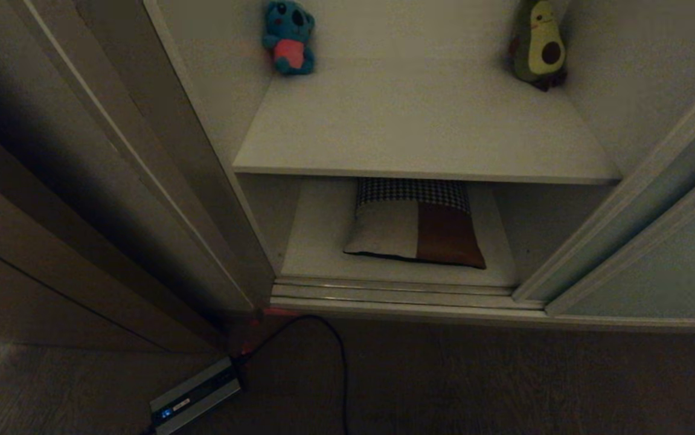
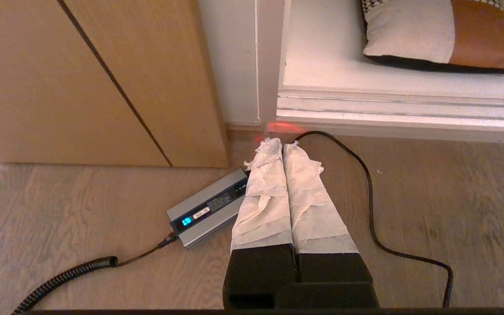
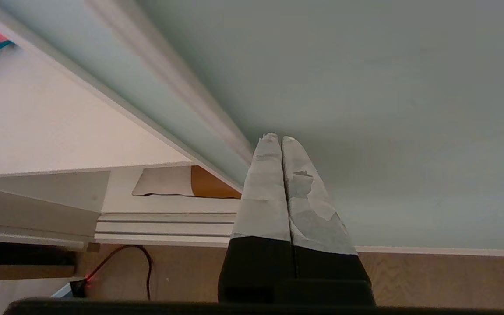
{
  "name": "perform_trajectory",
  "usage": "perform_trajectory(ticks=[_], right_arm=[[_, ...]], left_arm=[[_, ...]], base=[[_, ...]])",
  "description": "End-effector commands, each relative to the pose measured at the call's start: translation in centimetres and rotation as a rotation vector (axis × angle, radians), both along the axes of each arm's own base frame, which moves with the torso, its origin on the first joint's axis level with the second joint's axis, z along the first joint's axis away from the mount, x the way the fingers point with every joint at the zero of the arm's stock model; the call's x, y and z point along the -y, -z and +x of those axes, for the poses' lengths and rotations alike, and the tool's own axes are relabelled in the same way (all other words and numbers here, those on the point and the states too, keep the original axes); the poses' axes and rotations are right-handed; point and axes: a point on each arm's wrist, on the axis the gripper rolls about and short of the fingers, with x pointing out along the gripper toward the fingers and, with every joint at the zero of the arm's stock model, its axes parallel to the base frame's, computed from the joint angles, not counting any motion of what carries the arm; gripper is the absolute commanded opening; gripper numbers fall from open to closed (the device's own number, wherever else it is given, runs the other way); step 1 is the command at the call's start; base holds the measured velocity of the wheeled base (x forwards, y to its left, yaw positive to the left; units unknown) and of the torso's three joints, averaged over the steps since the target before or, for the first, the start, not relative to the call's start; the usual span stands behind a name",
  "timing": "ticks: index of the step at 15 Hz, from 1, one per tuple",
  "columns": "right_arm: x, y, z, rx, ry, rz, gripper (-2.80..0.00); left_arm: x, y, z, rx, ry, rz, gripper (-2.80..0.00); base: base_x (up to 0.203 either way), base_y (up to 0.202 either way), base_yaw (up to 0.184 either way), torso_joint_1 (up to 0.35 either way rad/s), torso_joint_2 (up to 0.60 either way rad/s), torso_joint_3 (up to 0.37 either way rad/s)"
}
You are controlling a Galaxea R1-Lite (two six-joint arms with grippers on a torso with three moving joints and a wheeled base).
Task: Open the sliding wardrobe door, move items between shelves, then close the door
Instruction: Close the door
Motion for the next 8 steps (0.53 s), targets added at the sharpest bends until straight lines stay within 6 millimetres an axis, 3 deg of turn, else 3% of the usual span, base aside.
perform_trajectory(ticks=[1,8], right_arm=[[0.27,0.25,0.32,-0.005,-0.006,0.006,-2.80],[0.50,0.57,0.51,-0.013,-0.009,0.019,-2.80]], left_arm=[[0.00,0.00,0.00,0.001,0.000,0.000,-2.80],[0.00,0.02,0.00,0.000,0.000,0.000,-2.80]], base=[[0.000,0.000,0.000,0.000,0.00,0.000],[0.000,0.000,0.000,0.000,0.00,0.000]])
